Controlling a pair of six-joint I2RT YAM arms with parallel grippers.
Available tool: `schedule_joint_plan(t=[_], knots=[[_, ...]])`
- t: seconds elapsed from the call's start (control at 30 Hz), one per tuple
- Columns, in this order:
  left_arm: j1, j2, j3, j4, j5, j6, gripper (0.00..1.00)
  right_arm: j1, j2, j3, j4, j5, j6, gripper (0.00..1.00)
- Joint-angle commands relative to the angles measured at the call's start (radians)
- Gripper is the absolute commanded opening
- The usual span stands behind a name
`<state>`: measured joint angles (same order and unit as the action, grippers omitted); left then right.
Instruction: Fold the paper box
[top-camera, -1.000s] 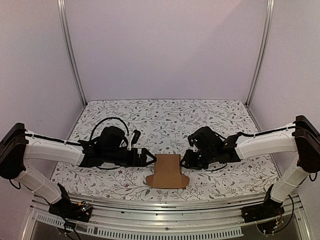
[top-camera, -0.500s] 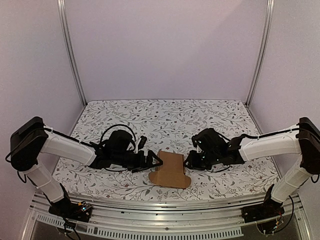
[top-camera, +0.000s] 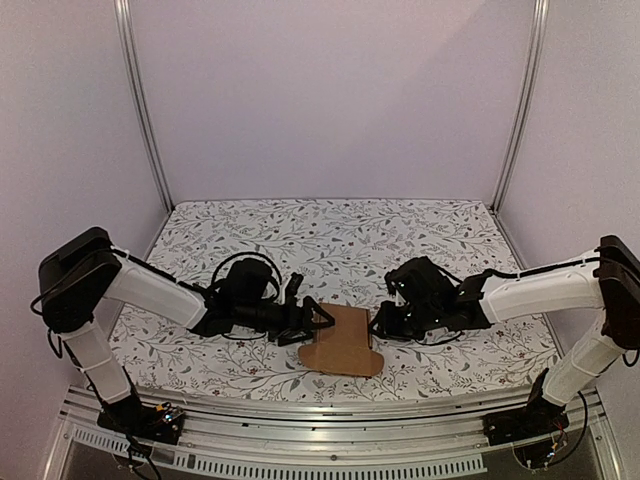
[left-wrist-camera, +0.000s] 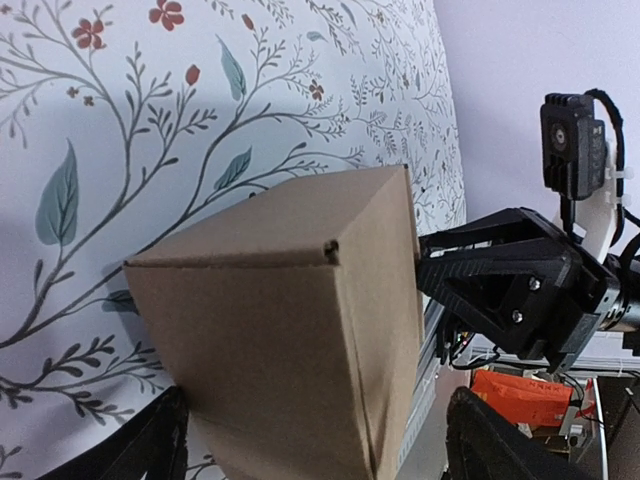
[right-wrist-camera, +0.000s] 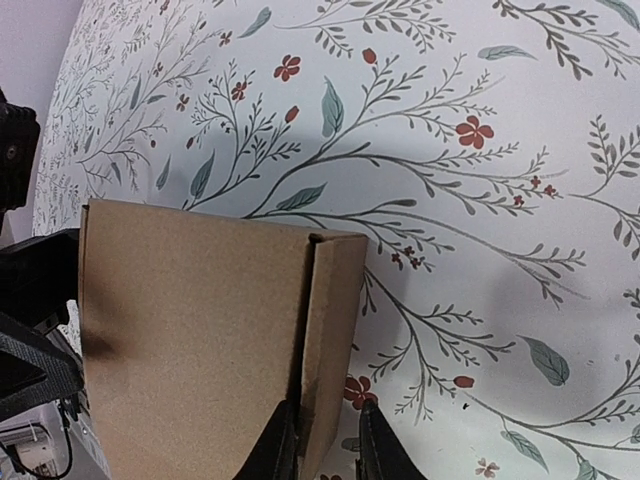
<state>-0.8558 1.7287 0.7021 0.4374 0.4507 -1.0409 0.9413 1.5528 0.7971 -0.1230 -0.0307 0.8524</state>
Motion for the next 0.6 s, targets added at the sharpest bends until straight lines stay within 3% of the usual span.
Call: schedule_joint_plan(t=[0.0,0.2,0.57], knots=[[0.004,0.031,0.016,0.058,0.055,-0.041,0.87,-0.001,-0.003,-0.029,-0.03,0.008,-0.003,0.2],[0.006,0.056,0.013,0.092,0.08,-0.077,0.84,-0.002,-0.004,-0.034,-0.026,0.005,-0.001,0.2],[0.016,0.012,0.007,-0.039,0.043,-0.01,0.85,-0.001,-0.016,-0.053,-0.028,0.008,-0.007,0.17]])
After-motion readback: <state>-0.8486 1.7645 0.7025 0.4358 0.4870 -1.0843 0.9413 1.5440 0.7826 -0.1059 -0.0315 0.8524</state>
